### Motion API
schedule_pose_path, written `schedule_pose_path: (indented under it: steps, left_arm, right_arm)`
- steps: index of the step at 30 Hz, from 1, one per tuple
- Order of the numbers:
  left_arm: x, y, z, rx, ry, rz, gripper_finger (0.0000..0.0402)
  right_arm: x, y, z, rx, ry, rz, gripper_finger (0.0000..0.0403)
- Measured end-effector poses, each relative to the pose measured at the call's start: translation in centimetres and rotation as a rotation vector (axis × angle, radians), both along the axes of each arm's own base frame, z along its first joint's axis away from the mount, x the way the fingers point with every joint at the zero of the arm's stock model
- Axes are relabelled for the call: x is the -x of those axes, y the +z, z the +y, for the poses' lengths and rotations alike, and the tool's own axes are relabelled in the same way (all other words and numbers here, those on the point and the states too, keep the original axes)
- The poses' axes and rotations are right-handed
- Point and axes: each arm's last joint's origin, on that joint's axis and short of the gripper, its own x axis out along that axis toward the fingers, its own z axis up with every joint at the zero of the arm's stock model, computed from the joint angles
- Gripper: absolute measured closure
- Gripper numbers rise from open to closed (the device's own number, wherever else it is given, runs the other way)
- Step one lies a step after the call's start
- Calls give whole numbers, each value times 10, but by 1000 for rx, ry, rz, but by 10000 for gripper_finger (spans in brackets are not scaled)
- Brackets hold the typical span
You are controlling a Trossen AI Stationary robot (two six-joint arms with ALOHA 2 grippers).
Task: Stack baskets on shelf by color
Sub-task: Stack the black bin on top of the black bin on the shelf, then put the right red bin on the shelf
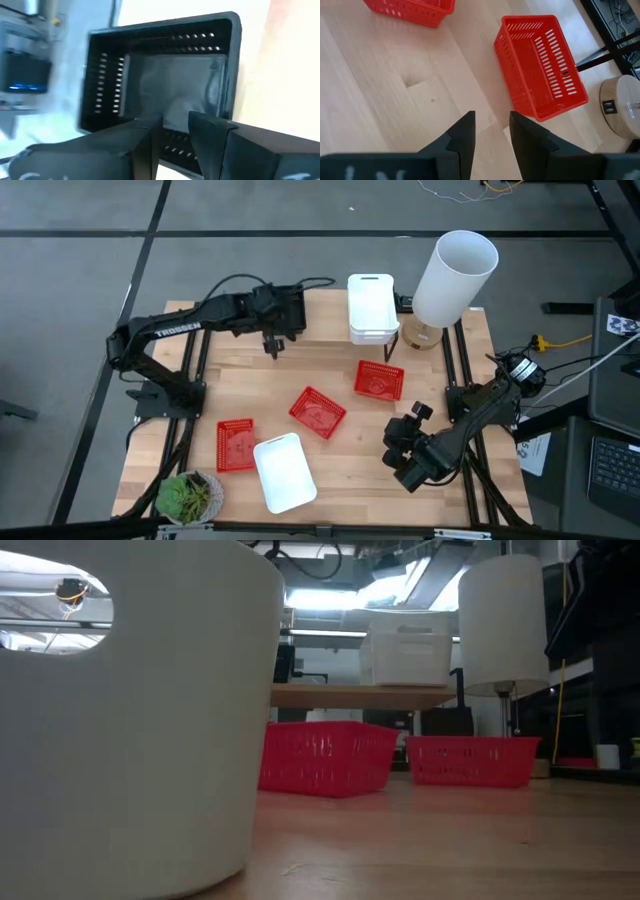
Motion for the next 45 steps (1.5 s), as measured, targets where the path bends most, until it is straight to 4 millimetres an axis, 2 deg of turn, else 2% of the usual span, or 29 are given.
schedule_pose_path:
  steps: [3,6,9,12,18,22,27,32,36,40,43,45]
  left_arm:
    - [-4,4,-8,-71,0,15,316]
    - [-8,18,-18,-86,1,-49,316]
    - [-13,34,-36,-36,17,-172,316]
    - [-18,41,-58,63,-28,-264,316]
    - [-21,37,-104,261,-67,-328,316]
    - [-15,32,-134,364,-58,-295,316]
    - [-2,27,-169,358,-61,-238,316]
    - [7,21,-195,350,-73,-234,316]
    - [12,9,-206,300,-59,-227,316]
    - [15,3,-210,286,-47,-221,316]
    - [14,3,-211,289,-41,-230,316]
    - [13,4,-209,278,-32,-241,316]
  right_arm:
    - [0,0,0,4,6,5,282]
    - [0,0,0,34,70,52,282]
    - [1,0,0,60,159,127,282]
    - [-2,-1,-5,39,147,169,282]
    - [-11,3,-47,102,-112,230,282]
    - [-22,5,-71,182,-56,334,282]
    - [-38,2,-100,175,40,457,282]
    - [-45,-22,-125,56,96,532,282]
    - [-44,-43,-135,-52,123,531,282]
    - [-52,-43,-131,-225,147,470,282]
    - [-66,-37,-123,-394,232,375,282]
    - [-75,-30,-117,-433,282,307,282]
